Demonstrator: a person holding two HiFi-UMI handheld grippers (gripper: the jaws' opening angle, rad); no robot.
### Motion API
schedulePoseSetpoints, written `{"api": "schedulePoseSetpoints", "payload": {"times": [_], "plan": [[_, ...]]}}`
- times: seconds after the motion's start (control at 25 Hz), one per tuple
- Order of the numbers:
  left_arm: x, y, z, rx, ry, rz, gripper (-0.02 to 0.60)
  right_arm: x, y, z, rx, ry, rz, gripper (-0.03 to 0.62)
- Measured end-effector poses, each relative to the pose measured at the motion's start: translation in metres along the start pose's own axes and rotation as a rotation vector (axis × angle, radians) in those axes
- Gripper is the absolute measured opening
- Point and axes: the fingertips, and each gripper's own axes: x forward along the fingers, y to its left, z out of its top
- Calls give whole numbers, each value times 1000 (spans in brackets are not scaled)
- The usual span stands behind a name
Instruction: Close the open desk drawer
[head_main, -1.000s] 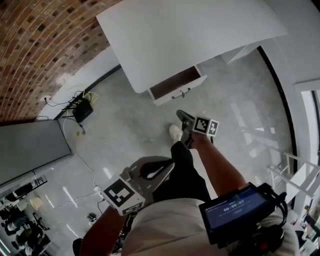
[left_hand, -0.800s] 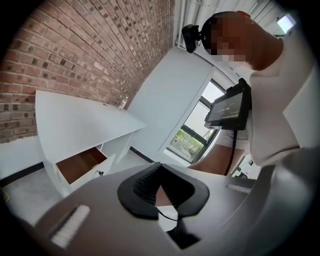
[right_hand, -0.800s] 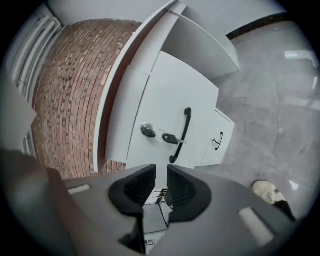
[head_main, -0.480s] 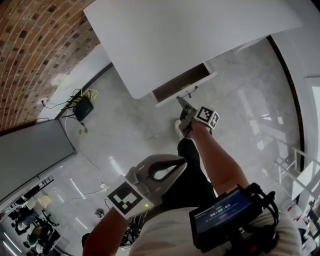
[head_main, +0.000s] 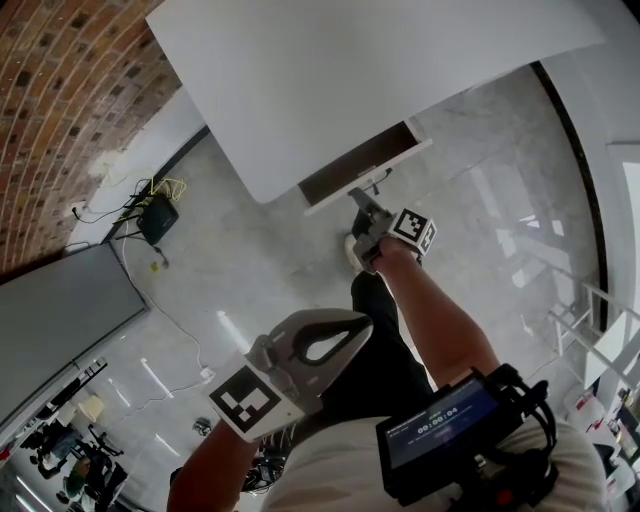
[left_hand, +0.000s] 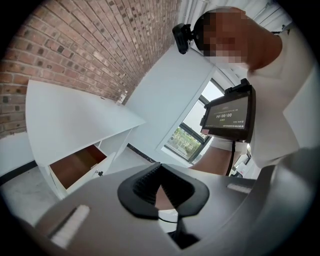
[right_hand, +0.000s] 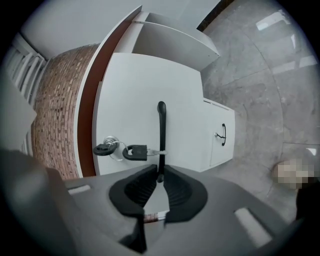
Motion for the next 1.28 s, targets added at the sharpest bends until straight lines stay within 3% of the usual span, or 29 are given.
{"api": "schedulePoseSetpoints", "payload": {"times": [1.28], "plan": [[-4, 47, 4, -47, -13, 3, 6, 110, 37, 30, -52, 29, 69, 43]]}}
